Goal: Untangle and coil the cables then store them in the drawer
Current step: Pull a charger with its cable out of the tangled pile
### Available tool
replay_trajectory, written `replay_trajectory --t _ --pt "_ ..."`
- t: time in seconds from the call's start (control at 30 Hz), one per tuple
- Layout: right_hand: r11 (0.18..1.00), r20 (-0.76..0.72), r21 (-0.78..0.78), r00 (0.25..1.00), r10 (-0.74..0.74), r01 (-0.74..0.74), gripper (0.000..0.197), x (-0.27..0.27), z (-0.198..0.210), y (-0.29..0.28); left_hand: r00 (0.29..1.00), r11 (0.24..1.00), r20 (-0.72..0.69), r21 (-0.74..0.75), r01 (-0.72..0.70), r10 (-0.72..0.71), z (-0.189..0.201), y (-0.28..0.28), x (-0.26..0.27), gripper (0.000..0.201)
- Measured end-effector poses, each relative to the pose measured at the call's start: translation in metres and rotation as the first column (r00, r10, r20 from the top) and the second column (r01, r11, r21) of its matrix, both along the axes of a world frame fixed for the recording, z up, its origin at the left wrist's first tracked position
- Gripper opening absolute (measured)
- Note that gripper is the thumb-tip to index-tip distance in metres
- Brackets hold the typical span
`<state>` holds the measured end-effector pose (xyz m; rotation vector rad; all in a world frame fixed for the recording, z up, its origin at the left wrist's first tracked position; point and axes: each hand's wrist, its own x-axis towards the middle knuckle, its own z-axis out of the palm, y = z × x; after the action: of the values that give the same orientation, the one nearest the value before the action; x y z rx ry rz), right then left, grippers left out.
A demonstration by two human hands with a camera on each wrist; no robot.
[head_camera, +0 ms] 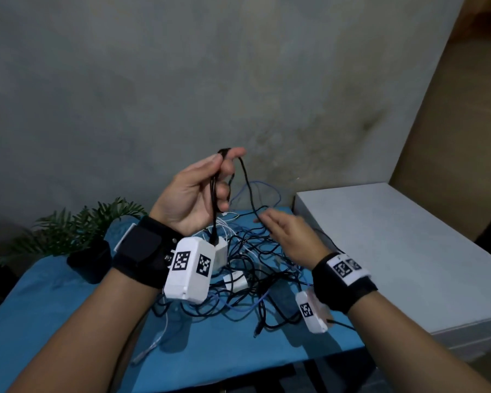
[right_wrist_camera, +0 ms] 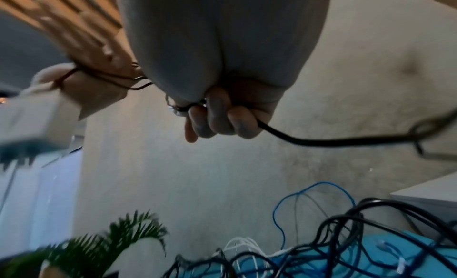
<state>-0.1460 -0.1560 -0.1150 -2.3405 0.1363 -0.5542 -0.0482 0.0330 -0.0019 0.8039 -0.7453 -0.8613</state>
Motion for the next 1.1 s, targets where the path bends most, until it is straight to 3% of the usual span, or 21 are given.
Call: replay_trajectory --t 0.13,0.2,0.27,0.33,0.43,0.5,0.57,0.63,0.73,0.83,0.97,1.1 --pt "0.959 -0.099 -0.277 0.994 0.036 -0.062 0.038 -0.011 -0.003 0.024 0.997 0.997 -0.012 -0.001 -0.072 0.072 -0.001 -0.006 -0.001 0.037" --pt "0.879 -0.139 -0.469 0.99 0.025 -0.088 0.029 -0.015 0.009 0.041 0.988 0.99 0.101 0.064 -0.127 0.12 -0.01 -0.014 -0.001 0.029" --pt "0.825 -0.078 -0.563 0.997 0.015 -0.056 0.029 -0.022 0.032 0.056 0.926 0.953 0.333 0.173 -0.248 0.18 -0.019 -0.02 -0.004 0.039" --pt "0.873 -0.011 -0.486 1.0 0.027 -0.029 0.031 -0.028 0.058 0.058 0.811 0.894 0.562 0.262 -0.362 0.163 -0.029 -0.023 -0.005 0.05" --pt "0.978 -0.009 -0.17 0.993 0.122 -0.121 0.022 -0.028 0.091 0.046 0.734 0.853 0.679 0.367 -0.371 0.027 -0.037 -0.018 -0.003 0.051" --pt "0.97 0.062 0.07 0.971 0.229 -0.233 0.008 -0.024 0.103 0.029 0.745 0.875 0.657 0.421 -0.239 -0.112 -0.033 -0.012 -0.002 0.037" --pt "0.928 0.159 0.235 0.954 0.256 -0.288 0.015 -0.022 0.111 0.011 0.823 0.901 0.54 0.426 -0.085 -0.178 -0.029 -0.008 -0.002 0.036" --pt "0.899 0.215 0.336 0.952 0.218 -0.282 0.015 -0.018 0.114 -0.001 0.913 0.93 0.349 0.359 0.077 -0.21 -0.024 -0.003 -0.001 0.04" --pt "0.887 0.27 0.416 0.958 0.092 -0.202 0.009 -0.011 0.109 -0.009 0.935 0.949 0.233 0.236 0.211 -0.266 -0.016 0.002 0.003 0.042" --pt "0.926 0.313 0.361 0.95 -0.011 -0.108 0.016 -0.003 0.089 -0.006 0.962 0.97 0.154 0.13 0.205 -0.224 -0.012 0.001 0.001 0.038" --pt "0.979 0.28 0.197 0.96 -0.013 -0.044 0.024 0.001 0.055 0.005 0.986 0.988 0.062 0.02 0.155 -0.156 -0.011 -0.004 -0.006 0.048" --pt "0.999 0.146 0.042 0.989 0.014 -0.021 0.022 -0.003 0.033 0.014 0.998 0.996 -0.036 -0.073 0.046 -0.049 -0.009 -0.006 -0.007 0.052"
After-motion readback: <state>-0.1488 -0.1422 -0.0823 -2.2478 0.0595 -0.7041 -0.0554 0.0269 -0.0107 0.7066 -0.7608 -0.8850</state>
